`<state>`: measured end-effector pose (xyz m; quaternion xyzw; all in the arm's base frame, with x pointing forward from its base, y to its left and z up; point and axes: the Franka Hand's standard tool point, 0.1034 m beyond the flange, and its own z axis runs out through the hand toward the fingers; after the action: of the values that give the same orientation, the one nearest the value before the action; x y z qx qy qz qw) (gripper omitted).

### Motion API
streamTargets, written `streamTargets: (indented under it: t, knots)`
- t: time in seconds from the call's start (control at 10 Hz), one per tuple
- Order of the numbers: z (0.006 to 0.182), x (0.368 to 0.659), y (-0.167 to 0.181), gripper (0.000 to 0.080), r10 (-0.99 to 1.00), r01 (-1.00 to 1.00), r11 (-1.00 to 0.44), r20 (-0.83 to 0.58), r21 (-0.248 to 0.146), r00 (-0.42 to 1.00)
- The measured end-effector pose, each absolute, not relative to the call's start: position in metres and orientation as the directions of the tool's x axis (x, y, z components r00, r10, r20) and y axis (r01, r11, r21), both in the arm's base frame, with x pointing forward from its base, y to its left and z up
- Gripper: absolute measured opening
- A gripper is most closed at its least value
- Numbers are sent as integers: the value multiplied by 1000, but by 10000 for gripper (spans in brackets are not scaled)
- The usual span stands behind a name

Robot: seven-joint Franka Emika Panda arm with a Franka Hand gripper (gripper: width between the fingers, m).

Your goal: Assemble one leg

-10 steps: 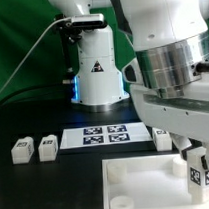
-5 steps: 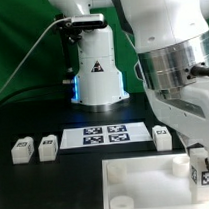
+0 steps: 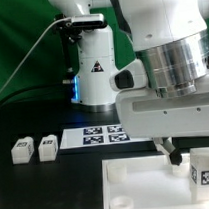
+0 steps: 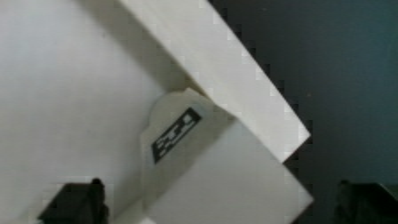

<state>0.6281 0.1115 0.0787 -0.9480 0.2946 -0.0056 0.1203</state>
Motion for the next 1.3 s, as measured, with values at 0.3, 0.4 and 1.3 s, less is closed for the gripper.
streamTargets:
  t: [0.3,0.4,1.3]
  knots:
    - [76,623,112,648,-259,-255,-946,-8,-199,966]
    - [74,624,111,648,31,36,-988,38,-153,999]
    - [73,623,112,300,-711,-713,-678,-89,-178,698]
